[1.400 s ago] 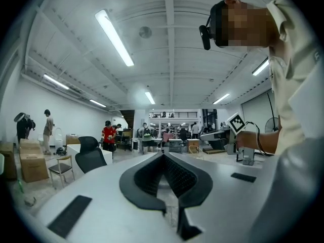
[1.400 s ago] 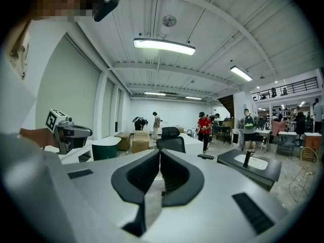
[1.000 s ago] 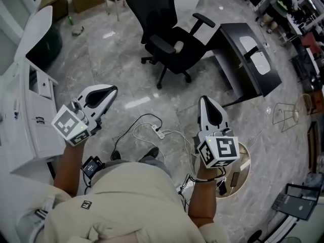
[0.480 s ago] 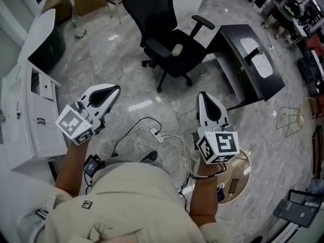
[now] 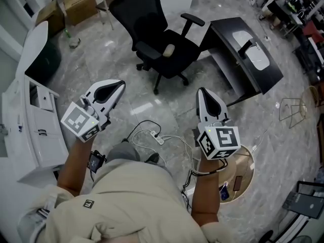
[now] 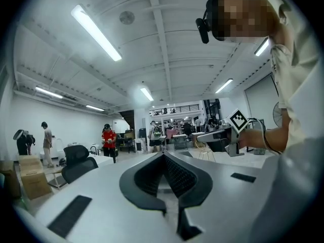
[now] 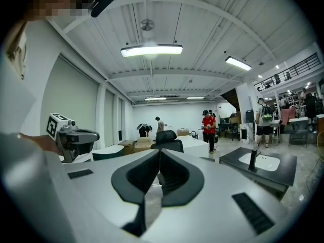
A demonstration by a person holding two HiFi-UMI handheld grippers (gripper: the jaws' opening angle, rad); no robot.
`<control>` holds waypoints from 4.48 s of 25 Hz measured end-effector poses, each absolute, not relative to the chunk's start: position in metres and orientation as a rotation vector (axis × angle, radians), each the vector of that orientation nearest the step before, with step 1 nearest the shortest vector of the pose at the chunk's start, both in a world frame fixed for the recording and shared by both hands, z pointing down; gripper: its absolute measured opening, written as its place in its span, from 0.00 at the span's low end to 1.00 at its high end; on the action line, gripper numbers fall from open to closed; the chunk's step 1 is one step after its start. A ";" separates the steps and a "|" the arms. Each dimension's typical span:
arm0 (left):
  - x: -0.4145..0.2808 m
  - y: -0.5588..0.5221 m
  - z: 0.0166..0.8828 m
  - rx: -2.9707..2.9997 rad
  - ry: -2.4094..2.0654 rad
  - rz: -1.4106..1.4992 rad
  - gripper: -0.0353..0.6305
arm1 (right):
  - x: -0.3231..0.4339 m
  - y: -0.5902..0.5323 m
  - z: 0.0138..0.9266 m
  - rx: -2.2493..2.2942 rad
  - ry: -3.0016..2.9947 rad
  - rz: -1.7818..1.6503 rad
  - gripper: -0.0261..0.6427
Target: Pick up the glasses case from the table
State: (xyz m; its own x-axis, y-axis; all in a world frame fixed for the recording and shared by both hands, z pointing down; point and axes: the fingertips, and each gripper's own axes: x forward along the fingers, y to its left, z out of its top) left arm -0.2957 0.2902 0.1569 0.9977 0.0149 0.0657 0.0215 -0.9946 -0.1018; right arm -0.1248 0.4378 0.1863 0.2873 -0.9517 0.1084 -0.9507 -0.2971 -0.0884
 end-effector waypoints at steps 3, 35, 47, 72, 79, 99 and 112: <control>-0.275 0.288 0.159 -3.032 -0.057 -0.103 0.07 | -0.114 0.441 0.191 -2.535 1.829 -0.237 0.08; -0.028 0.024 0.197 -3.113 -0.560 -0.022 0.07 | 0.022 0.236 0.213 -2.850 1.393 -0.392 0.08; 0.007 -0.019 0.209 -3.136 -0.639 -0.012 0.07 | 0.035 0.213 0.214 -2.925 1.280 -0.421 0.08; 0.058 -0.141 0.243 -3.190 -0.198 -0.150 0.07 | 0.197 0.051 0.257 -2.686 1.725 -0.536 0.08; 0.086 -0.159 0.242 -3.231 0.120 -0.205 0.08 | 0.267 -0.021 0.286 -2.440 2.042 -0.642 0.09; 0.081 -0.197 0.317 -3.287 0.605 -0.449 0.07 | 0.303 -0.149 0.460 -2.038 2.347 -1.178 0.32; 0.060 -0.190 0.377 -3.337 0.693 -0.562 0.07 | 0.300 -0.174 0.568 -2.013 2.175 -1.471 0.41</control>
